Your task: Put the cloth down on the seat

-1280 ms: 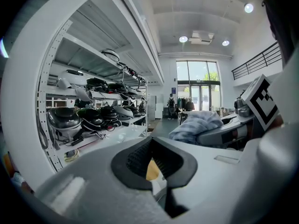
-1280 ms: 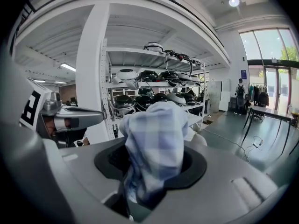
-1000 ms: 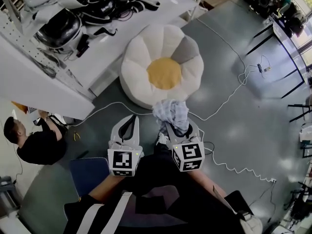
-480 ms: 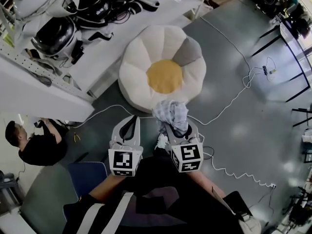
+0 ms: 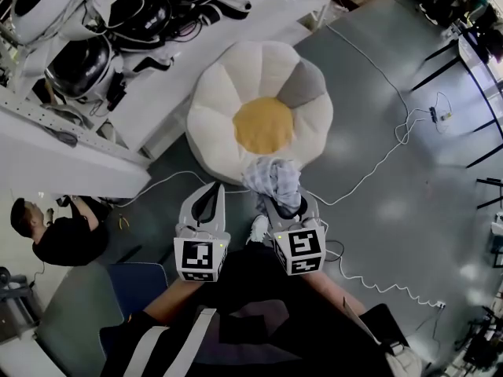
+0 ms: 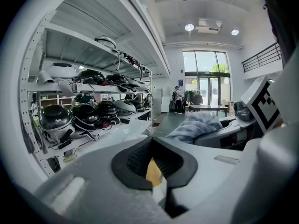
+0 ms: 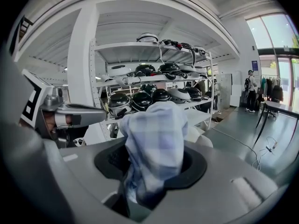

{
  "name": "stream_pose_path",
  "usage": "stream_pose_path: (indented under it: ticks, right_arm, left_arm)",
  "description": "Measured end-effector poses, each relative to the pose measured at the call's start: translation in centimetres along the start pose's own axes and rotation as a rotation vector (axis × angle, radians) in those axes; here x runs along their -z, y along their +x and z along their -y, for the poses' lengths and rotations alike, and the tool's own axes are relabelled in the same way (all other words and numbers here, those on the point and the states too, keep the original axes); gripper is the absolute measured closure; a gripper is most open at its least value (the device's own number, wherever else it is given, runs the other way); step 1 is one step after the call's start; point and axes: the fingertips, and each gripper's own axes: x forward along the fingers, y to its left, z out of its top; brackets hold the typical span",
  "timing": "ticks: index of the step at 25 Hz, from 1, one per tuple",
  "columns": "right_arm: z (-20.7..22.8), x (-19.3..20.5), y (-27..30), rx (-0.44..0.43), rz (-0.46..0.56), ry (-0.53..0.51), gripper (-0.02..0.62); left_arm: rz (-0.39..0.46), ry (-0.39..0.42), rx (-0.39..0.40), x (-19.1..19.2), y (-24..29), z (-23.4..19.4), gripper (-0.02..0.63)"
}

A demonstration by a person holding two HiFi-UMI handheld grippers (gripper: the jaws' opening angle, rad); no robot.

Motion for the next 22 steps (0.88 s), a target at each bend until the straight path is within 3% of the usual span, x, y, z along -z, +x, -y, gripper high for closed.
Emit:
stream_pose_path:
  ticks: [9, 22]
  right_arm:
    - [2.3, -0.1, 0.3, -0.003, -0.010, 0.004, 0.399]
    - [3.4, 0.2, 4.0, 0.019, -0.049, 0.014, 0.399]
  left_arm:
    - [-0.017, -0.006, 0.002, -0.1, 2.2, 1.5, 0.606]
    - [-0.034, 0.005, 0.037, 0.2, 6.3, -0.3, 0.606]
